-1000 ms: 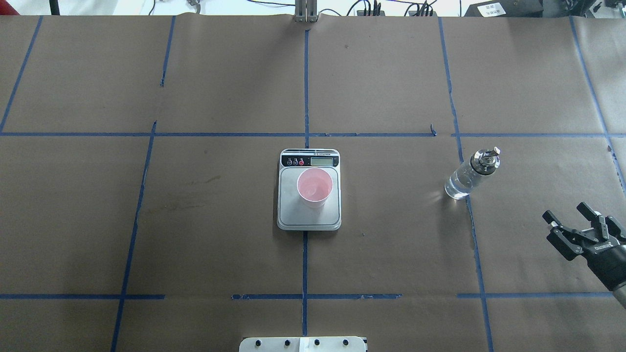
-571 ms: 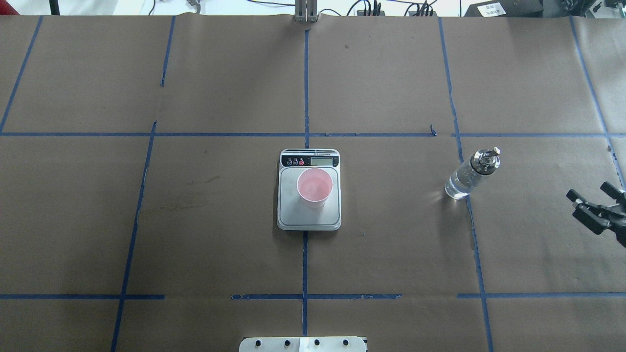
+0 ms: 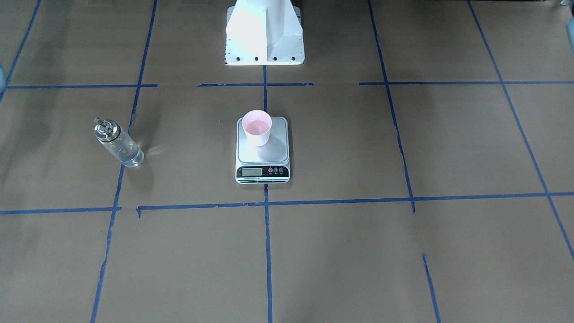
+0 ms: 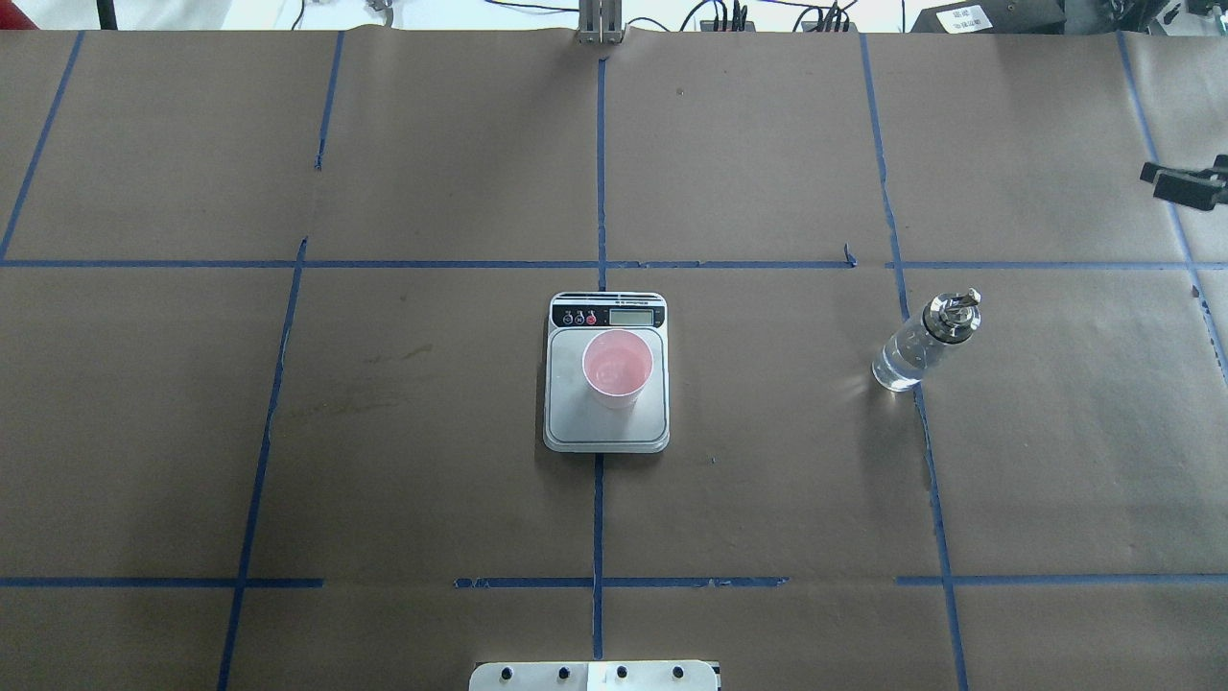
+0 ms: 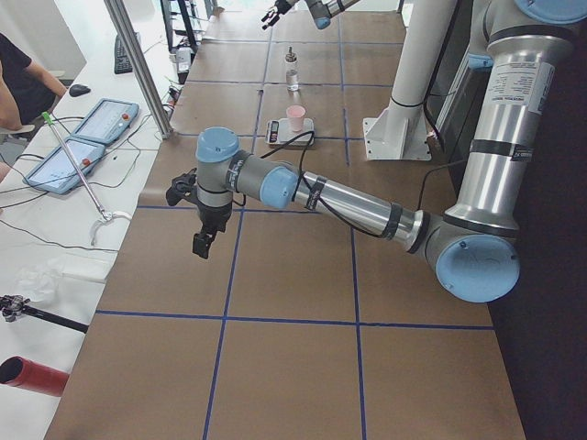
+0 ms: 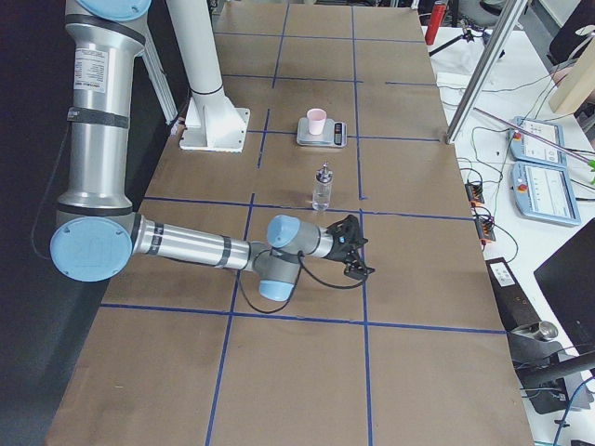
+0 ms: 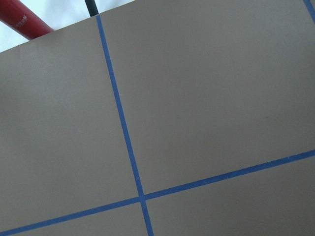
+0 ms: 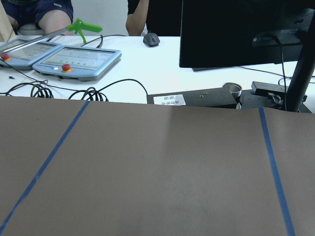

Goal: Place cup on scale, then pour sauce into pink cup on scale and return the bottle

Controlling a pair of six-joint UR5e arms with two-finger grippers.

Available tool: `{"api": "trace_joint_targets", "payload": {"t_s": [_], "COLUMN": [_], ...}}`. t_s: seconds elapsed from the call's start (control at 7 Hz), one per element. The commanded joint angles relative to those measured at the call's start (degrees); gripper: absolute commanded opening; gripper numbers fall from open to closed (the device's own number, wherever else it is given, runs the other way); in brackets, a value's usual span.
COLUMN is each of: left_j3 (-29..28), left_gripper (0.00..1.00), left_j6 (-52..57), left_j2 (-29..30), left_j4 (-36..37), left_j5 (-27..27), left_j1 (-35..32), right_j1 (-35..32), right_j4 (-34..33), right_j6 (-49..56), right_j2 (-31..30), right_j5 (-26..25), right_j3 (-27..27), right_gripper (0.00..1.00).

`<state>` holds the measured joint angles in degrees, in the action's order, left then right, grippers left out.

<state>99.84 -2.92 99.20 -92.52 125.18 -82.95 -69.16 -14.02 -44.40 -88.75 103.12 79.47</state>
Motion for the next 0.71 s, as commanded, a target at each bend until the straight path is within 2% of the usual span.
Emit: {"api": "trace_joint_targets", "payload": {"t_s": [0.0, 0.29, 0.43, 0.57], "left_j3": [-1.3, -4.4, -5.0, -6.2], "left_gripper": [1.0, 1.0, 1.0, 1.0], "left_j6": [0.0, 0.0, 0.3, 6.0], "left_j2": [0.0, 0.1, -0.2, -0.6], "left_j4": [-0.2, -0.4, -0.6, -0.1], "left_j5": [0.1, 2.2, 4.4, 4.8], "left_j1": [0.0, 0.0, -1.2, -3.7], "right_j1": [-11.7, -18.9, -20.7, -20.9], "right_j4": [-21.7, -46.4, -57.7, -72.7], "right_j6": [10.8, 24.9, 37.2, 45.0], "right_j2": [9.5, 12.3, 12.5, 14.5], "right_j5": [14.6, 27.3, 28.4, 28.5], "right_j3": [-0.1, 0.6, 0.9, 3.4], "right_gripper": [1.0, 1.0, 1.0, 1.0]}}
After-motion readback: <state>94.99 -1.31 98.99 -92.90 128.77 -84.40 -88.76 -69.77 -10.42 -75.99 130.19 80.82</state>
